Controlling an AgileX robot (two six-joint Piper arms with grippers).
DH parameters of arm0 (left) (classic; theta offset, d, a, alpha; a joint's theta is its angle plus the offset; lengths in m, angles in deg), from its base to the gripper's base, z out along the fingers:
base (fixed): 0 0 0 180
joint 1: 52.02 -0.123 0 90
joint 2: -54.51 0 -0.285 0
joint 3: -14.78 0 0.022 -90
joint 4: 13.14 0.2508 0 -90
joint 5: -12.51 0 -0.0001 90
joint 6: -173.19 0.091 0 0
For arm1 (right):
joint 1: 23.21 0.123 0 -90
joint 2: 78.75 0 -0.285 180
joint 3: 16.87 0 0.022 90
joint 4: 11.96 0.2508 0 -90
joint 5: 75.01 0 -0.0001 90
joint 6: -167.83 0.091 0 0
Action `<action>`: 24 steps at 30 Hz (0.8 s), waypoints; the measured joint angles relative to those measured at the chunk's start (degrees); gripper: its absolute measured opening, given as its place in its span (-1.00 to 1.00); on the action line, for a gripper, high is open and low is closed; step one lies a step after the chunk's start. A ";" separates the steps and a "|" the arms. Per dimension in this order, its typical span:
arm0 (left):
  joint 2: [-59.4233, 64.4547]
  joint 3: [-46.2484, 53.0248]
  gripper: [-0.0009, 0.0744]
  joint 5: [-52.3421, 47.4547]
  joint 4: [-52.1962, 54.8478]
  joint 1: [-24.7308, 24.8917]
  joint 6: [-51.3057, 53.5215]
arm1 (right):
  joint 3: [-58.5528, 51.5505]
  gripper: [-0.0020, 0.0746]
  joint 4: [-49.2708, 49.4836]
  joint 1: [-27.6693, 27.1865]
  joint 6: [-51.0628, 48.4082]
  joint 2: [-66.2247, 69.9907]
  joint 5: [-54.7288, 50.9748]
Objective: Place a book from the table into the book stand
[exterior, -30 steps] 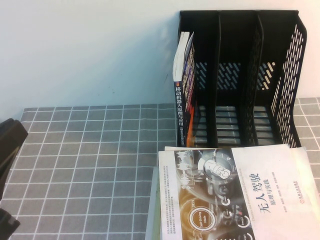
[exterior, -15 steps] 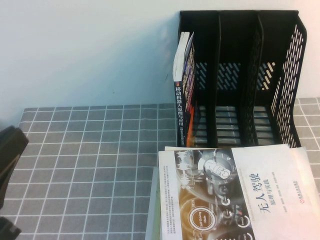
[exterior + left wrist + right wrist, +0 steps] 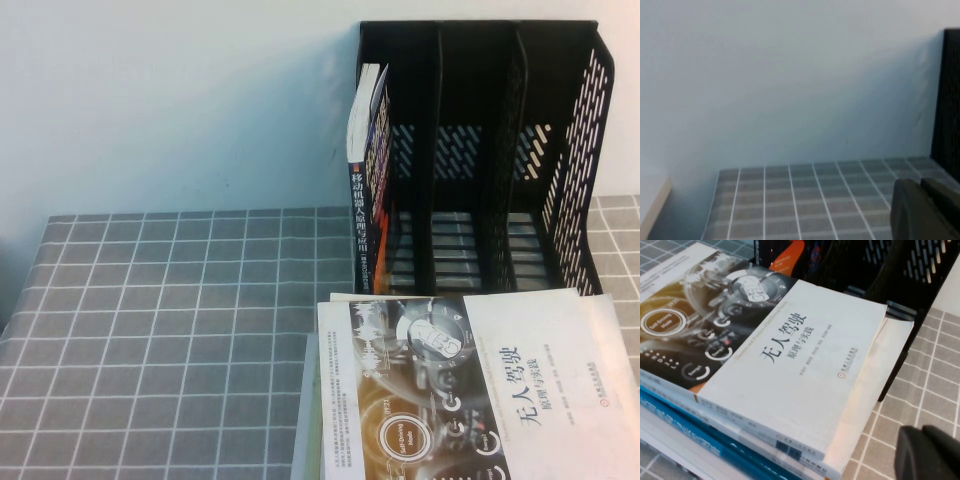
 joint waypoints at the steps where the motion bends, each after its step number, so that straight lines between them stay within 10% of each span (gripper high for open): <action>1: -0.33 0.74 -0.98 -1.67 -0.12 -0.51 0.09 | 0.00 -0.95 0.00 0.00 0.00 0.00 0.00; 8: -0.72 0.74 -0.98 -20.62 -0.02 -2.41 -0.28 | 0.00 -0.95 0.67 0.00 -0.11 0.00 -0.14; 24: -0.86 0.67 -0.98 -21.16 3.46 -2.53 -4.08 | 0.00 -0.95 0.98 0.00 -0.11 0.00 -0.36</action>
